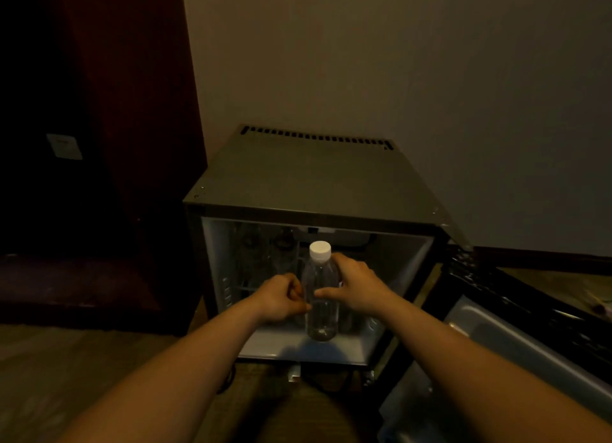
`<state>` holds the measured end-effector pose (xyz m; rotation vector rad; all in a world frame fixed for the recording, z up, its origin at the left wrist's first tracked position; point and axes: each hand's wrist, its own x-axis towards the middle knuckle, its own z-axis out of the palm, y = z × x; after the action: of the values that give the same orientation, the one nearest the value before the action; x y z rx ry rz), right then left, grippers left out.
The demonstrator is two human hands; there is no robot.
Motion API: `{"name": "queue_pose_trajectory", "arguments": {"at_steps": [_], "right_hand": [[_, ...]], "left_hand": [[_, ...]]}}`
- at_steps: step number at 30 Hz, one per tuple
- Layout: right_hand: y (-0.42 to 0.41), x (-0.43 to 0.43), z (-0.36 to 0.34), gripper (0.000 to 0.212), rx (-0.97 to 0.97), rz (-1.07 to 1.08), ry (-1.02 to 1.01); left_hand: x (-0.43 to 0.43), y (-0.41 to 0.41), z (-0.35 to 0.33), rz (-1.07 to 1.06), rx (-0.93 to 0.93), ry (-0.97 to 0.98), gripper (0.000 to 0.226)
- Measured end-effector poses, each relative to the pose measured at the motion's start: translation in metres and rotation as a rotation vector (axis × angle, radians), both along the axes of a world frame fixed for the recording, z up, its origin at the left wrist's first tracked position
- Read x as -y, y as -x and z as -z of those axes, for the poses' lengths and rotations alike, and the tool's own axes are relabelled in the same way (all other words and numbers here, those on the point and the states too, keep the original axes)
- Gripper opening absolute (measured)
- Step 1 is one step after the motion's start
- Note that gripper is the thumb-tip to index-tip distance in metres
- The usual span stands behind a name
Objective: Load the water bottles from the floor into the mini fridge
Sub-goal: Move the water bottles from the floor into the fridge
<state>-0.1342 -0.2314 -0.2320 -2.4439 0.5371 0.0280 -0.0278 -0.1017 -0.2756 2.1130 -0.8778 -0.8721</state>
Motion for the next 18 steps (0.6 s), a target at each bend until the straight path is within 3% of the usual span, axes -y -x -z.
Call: {"name": "queue_pose_trajectory", "arguments": {"at_steps": [7, 9, 13, 18], "right_hand": [[-0.026, 0.023, 0.023, 0.038, -0.05, 0.124, -0.102], [-0.035, 0.028, 0.025, 0.041, -0.037, 0.151, -0.082], [-0.047, 0.034, 0.028, 0.044, 0.047, 0.216, -0.109], [-0.062, 0.046, 0.036, 0.031, -0.022, 0.227, -0.118]], "left_hand": [[0.014, -0.01, 0.012, 0.059, -0.162, 0.024, 0.046], [0.018, -0.015, 0.014, 0.018, -0.167, 0.05, 0.048], [0.027, -0.023, 0.018, -0.056, -0.197, 0.097, 0.044], [0.03, -0.03, 0.017, -0.066, -0.166, 0.135, 0.038]]}}
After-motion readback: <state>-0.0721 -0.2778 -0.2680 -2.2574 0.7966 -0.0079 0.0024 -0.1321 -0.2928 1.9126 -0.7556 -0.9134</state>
